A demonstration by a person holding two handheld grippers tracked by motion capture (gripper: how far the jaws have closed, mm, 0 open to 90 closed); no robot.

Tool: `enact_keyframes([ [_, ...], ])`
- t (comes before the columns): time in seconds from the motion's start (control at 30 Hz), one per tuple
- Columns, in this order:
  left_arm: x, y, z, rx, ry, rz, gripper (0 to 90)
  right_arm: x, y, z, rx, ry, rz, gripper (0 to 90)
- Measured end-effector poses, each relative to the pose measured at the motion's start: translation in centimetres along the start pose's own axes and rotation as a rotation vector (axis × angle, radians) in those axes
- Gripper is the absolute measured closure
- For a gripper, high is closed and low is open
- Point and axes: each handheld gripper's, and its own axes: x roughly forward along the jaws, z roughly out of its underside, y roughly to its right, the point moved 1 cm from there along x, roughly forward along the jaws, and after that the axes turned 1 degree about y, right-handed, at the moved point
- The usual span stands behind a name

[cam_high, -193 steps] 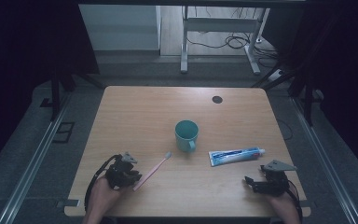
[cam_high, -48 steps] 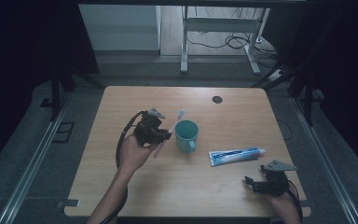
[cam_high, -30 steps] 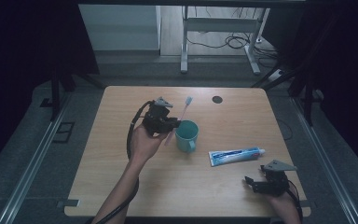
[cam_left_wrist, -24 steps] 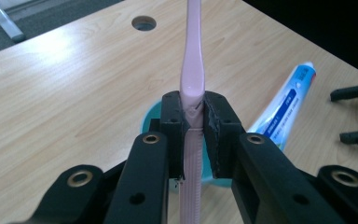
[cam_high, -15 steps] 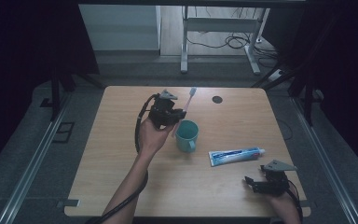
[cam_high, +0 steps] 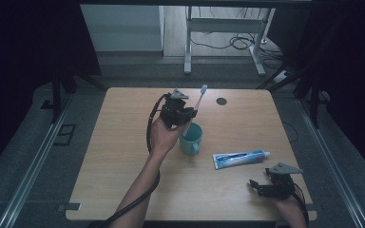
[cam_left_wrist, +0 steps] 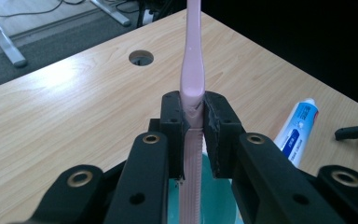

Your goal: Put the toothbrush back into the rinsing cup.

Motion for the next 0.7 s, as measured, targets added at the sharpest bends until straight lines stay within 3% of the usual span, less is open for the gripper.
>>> enact_keyframes([
  [0.7,2.6,0.3,3.0,-0.006,-0.015,-0.024,78.6,0.0,0.0,0.0,-0.002,0.000,-0.002,14.0],
])
